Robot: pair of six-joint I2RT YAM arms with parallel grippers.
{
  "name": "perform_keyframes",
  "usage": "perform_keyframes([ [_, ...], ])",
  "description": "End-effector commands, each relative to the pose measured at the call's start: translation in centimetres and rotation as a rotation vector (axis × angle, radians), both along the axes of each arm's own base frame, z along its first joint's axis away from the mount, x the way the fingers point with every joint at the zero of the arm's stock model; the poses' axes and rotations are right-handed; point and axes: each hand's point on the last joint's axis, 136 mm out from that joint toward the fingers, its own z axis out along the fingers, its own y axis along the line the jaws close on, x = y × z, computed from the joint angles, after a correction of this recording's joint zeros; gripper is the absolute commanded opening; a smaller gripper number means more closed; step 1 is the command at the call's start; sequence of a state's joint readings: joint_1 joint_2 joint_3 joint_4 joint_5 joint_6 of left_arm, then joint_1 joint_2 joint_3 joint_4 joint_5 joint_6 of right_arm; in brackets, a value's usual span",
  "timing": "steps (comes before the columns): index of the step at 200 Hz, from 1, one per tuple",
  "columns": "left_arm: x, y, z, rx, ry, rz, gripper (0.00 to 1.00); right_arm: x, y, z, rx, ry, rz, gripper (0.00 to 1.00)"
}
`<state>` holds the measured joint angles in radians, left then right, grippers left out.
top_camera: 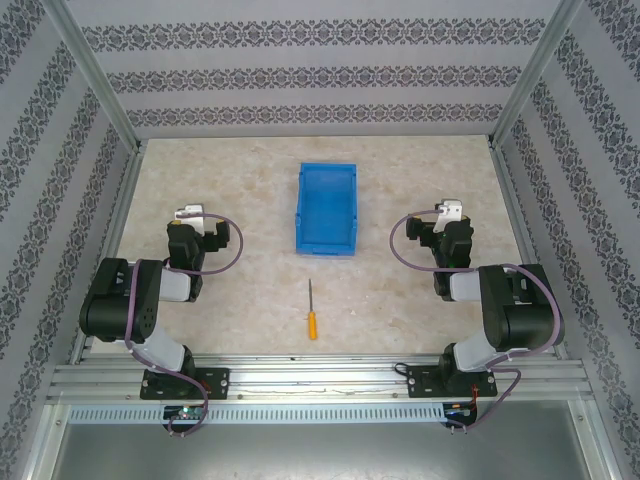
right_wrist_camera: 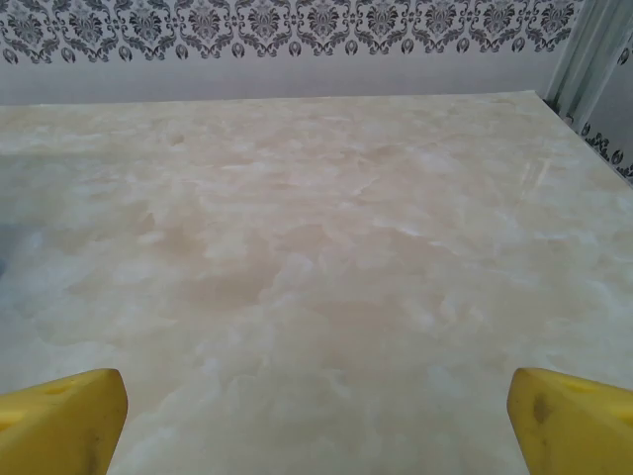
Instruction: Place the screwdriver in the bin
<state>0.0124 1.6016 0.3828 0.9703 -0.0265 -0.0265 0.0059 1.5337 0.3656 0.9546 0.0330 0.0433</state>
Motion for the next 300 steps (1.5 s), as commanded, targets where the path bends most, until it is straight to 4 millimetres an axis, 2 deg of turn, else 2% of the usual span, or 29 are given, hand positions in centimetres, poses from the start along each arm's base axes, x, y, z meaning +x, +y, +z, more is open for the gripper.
perform_keyframes([
  [1,-0.1,-0.6,0.0,0.015,0.008,-0.029,0.99,0.2,1.1,0.5,-0.015,-0.026,0.051,0.98],
  [191,0.0,-0.9,0.0,0.015,0.013,-0.046,0.99,0.2,1.1,0.5,-0.013,-0.026,0.048,0.98],
  [210,0.0,-0.9,0.0,0.015,0.012,-0.046,0.99,0.3,0.2,0.5,-0.004,-0.024,0.000,0.98],
  [259,0.1,-1.7,0.0,0.011,0.016,-0.094,0.99,0.3,0.1,0.5,0.004,-0.021,0.002,0.98],
  [279,0.1,-2.1,0.7,0.016,0.012,-0.121,0.99,0.3,-0.6,1.0,0.006,-0.016,-0.041,0.98],
  [300,-0.1,-2.4,3.0,0.014,0.046,-0.136,0.99,0.1,-1.2,2.6,0.004,0.032,-0.075,0.98],
])
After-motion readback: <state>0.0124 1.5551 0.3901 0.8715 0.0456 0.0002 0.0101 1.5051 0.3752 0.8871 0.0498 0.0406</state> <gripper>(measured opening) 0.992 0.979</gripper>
